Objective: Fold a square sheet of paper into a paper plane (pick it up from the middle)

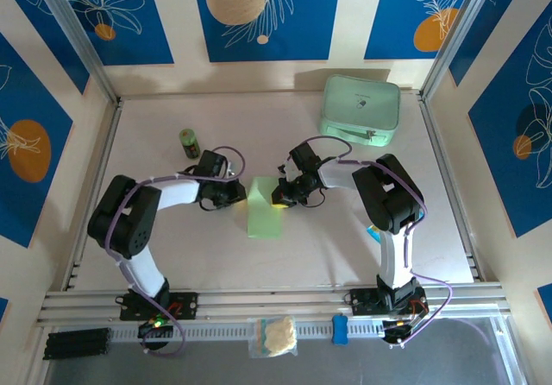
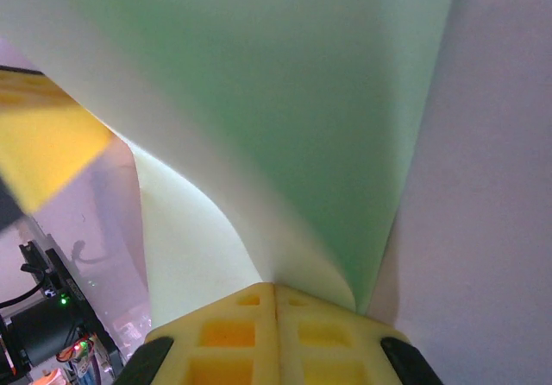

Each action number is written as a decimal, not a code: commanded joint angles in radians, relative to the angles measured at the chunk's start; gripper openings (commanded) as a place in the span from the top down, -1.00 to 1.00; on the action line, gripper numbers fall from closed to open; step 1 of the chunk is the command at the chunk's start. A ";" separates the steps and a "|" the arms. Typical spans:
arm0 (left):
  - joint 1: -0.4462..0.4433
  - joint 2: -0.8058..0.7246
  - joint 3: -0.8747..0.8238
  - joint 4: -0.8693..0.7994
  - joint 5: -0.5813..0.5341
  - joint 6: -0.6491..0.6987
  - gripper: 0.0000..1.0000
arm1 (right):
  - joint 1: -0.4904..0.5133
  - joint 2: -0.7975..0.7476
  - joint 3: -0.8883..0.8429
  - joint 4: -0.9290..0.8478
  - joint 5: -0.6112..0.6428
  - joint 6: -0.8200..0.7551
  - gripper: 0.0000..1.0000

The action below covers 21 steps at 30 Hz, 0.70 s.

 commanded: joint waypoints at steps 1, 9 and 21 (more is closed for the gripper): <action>-0.012 -0.060 0.039 -0.054 0.007 0.001 0.72 | -0.034 0.141 -0.081 -0.197 0.362 -0.021 1.00; -0.124 0.034 0.118 0.024 0.023 -0.075 0.72 | -0.035 0.149 -0.071 -0.207 0.360 -0.017 1.00; -0.092 0.182 0.174 -0.025 -0.034 -0.049 0.72 | -0.041 0.148 -0.076 -0.222 0.368 -0.038 1.00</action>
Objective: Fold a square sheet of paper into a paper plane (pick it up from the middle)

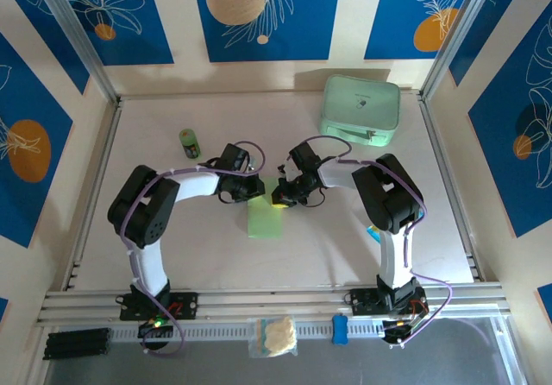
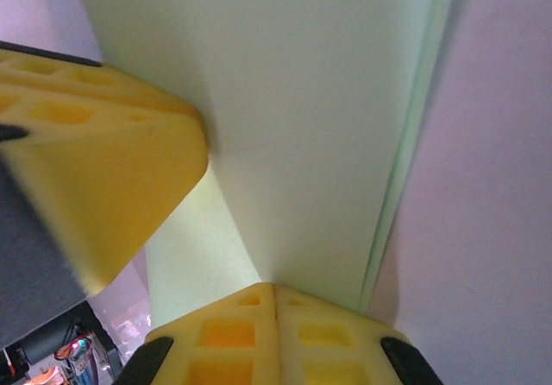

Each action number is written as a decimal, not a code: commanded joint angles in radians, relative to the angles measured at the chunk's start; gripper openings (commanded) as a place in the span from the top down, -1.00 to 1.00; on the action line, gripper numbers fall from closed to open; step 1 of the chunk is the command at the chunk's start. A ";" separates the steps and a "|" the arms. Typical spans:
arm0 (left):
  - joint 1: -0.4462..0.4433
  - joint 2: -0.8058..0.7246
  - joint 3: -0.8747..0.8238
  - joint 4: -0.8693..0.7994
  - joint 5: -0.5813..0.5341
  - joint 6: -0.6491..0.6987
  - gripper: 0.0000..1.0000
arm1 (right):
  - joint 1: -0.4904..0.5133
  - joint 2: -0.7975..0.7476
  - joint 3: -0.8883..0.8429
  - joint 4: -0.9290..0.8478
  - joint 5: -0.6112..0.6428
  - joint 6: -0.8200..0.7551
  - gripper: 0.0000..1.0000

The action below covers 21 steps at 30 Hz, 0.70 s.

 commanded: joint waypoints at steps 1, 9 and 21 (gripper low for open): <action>0.038 0.025 -0.022 0.003 -0.010 0.016 0.72 | -0.042 0.146 -0.085 -0.211 0.369 -0.028 1.00; 0.151 0.012 -0.096 0.062 0.008 0.083 0.71 | -0.048 0.166 -0.088 -0.232 0.393 -0.017 1.00; 0.159 -0.129 -0.079 0.090 0.119 0.024 0.68 | -0.044 0.164 -0.090 -0.232 0.392 -0.004 1.00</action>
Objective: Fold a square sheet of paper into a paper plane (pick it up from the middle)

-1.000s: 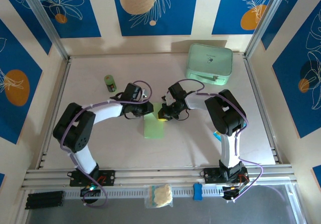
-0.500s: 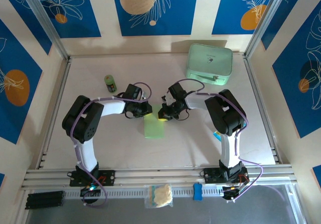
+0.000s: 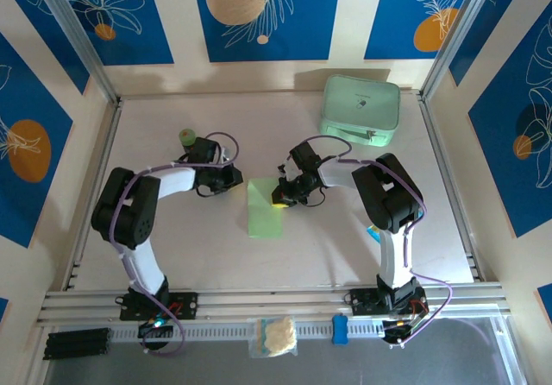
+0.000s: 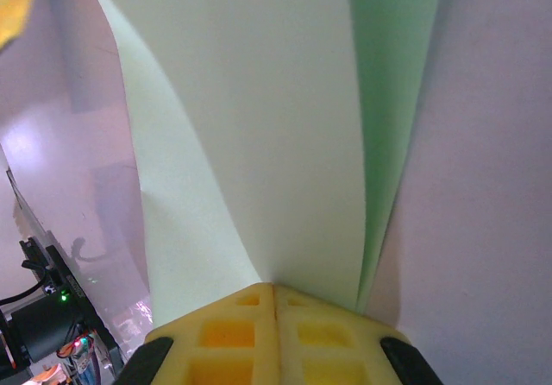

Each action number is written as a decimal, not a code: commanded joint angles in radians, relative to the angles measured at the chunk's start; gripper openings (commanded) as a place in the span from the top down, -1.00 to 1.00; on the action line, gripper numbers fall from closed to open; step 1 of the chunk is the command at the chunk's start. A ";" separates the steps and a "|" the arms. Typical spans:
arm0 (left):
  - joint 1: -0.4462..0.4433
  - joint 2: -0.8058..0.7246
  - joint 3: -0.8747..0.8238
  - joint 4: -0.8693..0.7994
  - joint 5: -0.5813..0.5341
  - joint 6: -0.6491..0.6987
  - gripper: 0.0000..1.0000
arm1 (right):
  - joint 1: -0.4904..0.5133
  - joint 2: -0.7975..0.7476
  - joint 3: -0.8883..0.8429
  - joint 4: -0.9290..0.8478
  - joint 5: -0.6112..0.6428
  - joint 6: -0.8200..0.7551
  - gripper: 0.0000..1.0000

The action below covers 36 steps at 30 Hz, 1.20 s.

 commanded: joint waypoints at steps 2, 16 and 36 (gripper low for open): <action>-0.055 -0.039 -0.025 0.083 0.057 -0.076 0.68 | -0.037 0.159 -0.091 -0.228 0.398 0.004 1.00; -0.093 0.129 0.067 0.009 -0.171 -0.036 0.69 | -0.031 0.166 -0.097 -0.216 0.389 0.006 1.00; -0.016 -0.016 0.097 -0.046 0.000 0.069 0.65 | -0.025 0.084 -0.010 -0.235 0.326 -0.076 1.00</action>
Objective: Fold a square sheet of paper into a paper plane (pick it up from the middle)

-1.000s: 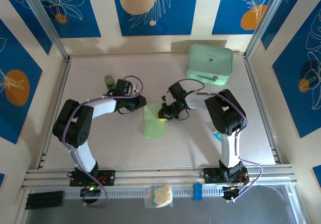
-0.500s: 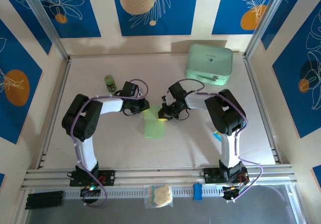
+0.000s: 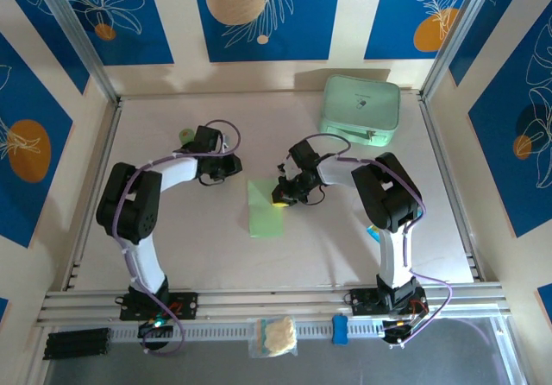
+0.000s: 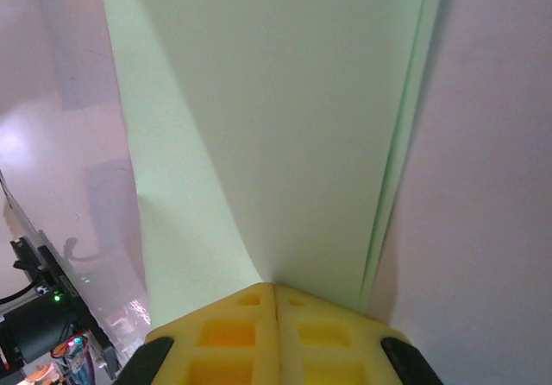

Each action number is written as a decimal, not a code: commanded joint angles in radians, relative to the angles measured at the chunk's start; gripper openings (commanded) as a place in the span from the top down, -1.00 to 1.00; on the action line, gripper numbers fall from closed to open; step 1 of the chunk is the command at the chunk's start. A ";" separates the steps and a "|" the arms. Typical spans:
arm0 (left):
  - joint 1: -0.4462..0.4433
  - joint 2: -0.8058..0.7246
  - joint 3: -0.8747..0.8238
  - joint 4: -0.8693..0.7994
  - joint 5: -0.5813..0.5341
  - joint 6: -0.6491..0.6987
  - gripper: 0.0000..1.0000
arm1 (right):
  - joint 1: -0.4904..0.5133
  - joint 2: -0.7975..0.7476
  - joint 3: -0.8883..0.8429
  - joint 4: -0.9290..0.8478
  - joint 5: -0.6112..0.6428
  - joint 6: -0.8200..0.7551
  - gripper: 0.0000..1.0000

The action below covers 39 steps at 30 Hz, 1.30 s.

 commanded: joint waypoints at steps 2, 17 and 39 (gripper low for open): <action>-0.034 -0.072 -0.061 0.025 0.134 -0.014 0.65 | -0.023 0.058 -0.034 -0.172 0.259 -0.085 1.00; -0.093 0.030 -0.047 0.026 0.156 -0.035 0.74 | 0.010 -0.151 0.009 -0.113 0.057 0.004 0.96; -0.219 0.120 -0.041 0.065 -0.053 -0.318 0.78 | 0.092 -0.166 -0.123 0.131 0.103 0.406 1.00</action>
